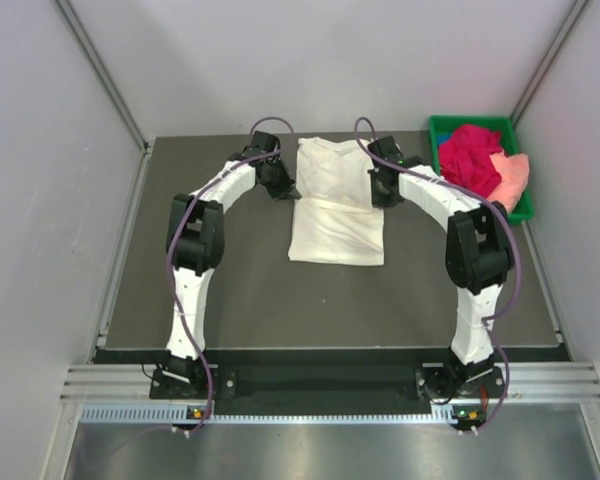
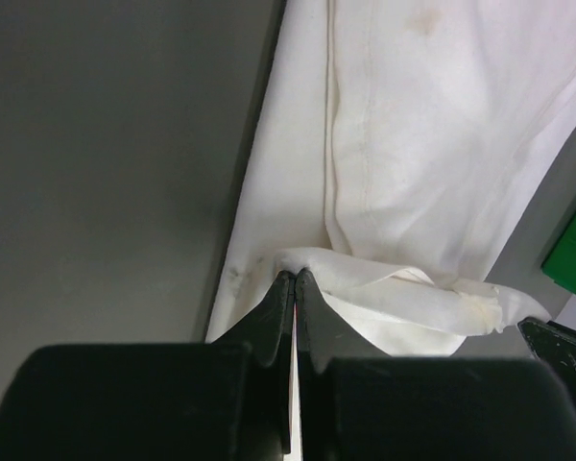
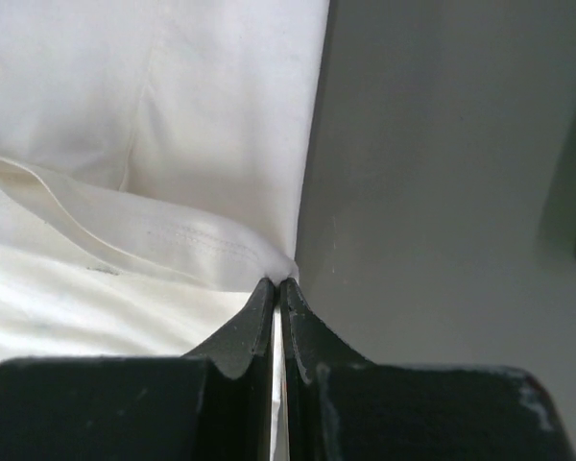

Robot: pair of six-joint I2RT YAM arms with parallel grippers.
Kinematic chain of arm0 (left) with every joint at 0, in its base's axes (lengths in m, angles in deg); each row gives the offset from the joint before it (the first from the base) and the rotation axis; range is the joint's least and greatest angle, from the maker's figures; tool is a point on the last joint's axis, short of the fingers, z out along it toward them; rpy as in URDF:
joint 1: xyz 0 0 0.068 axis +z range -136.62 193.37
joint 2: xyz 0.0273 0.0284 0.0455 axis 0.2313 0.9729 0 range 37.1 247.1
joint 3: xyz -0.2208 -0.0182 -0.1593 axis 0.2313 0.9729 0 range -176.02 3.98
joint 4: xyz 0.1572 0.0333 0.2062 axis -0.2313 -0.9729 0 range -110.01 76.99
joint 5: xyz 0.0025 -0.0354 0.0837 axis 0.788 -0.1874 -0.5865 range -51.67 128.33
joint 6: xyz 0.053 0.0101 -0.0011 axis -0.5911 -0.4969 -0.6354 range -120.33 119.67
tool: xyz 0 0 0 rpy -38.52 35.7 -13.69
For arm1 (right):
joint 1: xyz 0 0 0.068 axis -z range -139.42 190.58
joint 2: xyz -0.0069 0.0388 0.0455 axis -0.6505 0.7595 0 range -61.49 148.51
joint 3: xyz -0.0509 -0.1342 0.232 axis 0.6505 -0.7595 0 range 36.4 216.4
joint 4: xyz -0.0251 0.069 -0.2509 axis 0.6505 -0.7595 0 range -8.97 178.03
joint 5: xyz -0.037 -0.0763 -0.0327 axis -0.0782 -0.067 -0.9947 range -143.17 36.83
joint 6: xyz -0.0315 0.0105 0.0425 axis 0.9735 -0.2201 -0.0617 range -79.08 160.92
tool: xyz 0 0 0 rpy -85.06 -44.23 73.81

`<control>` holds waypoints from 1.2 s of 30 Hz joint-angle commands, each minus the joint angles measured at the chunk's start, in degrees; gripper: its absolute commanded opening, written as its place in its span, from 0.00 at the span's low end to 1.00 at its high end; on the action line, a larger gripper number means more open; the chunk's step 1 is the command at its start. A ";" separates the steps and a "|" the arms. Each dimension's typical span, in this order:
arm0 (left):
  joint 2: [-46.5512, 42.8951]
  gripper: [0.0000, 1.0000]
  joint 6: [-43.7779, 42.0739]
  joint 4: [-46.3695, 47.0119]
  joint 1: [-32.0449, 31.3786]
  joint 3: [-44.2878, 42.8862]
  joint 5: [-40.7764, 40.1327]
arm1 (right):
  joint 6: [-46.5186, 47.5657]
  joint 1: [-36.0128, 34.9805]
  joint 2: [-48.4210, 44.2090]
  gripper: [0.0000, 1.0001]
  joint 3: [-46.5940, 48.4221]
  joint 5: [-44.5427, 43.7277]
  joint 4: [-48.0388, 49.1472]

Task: Fold and stack the t-shirts
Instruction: Fold the tshirt

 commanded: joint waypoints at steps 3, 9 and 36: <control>1.55 0.00 0.14 -0.03 1.08 -3.80 -0.32 | 1.31 1.41 2.81 0.03 4.98 0.87 1.85; -2.92 0.26 -2.57 -0.99 2.58 -3.37 -2.58 | 1.05 2.03 2.13 0.27 7.80 1.22 0.54; -0.75 0.19 -6.72 5.87 -5.60 1.76 -5.94 | 0.70 3.52 4.48 0.12 1.01 10.19 9.59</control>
